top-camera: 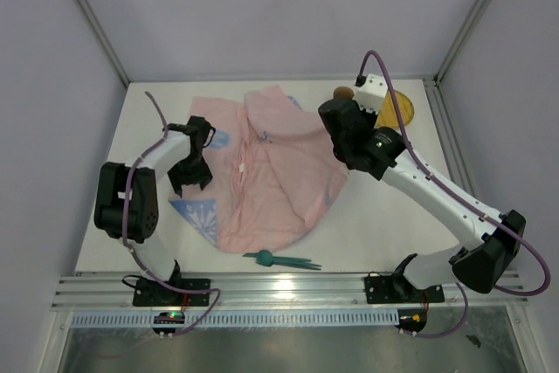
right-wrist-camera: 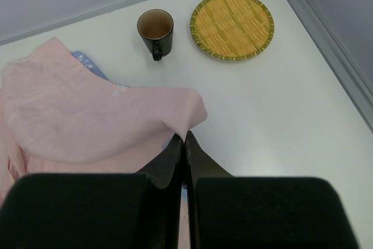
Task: Set the dinner table for one person
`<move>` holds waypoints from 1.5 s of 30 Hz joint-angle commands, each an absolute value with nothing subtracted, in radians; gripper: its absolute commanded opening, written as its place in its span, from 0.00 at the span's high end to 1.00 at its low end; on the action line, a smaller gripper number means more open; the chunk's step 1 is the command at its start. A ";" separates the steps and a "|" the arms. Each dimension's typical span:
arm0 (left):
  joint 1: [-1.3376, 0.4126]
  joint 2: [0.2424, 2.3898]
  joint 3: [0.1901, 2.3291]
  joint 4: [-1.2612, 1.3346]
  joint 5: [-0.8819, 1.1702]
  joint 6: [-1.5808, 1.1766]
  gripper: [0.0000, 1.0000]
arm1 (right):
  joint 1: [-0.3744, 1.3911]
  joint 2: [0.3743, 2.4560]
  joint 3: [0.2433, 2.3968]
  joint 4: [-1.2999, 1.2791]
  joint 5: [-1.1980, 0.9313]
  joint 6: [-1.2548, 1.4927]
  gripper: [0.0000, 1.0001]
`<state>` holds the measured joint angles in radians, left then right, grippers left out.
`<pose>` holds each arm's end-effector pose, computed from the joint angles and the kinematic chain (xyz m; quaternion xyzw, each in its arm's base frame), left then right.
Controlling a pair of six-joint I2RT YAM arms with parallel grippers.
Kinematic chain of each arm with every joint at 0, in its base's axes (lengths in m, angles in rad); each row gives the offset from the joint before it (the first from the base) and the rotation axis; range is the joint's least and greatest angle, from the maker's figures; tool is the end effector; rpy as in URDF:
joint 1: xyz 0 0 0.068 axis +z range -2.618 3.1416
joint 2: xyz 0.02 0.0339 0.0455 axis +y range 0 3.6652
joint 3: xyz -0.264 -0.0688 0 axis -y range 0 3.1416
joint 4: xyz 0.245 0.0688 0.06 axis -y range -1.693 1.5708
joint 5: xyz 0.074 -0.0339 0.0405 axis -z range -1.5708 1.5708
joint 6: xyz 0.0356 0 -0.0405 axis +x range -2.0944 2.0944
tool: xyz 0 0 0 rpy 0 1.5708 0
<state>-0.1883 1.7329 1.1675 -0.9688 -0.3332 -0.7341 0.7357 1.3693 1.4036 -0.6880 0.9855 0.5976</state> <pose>0.3023 -0.0458 0.1859 -0.2687 0.9487 0.1404 0.0899 0.2307 0.1688 0.3836 0.1544 0.8026 -0.0922 0.5688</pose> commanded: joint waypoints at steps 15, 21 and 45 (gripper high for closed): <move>-0.362 1.809 1.241 -1.078 -0.359 -0.827 0.38 | 0.736 1.339 1.361 -0.701 1.016 0.672 0.97; -0.362 1.824 1.217 -1.060 -0.324 -0.845 0.39 | 0.738 1.339 1.356 -0.689 1.000 0.664 0.97; -0.390 1.873 1.238 -1.052 -0.311 -0.854 0.42 | 0.736 1.347 1.336 -0.638 0.942 0.649 0.97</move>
<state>-0.3843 1.8591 1.2087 -1.0481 -0.3183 -0.8356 0.7357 1.3689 1.3399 -0.6933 0.9440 0.6453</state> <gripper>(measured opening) 0.586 0.037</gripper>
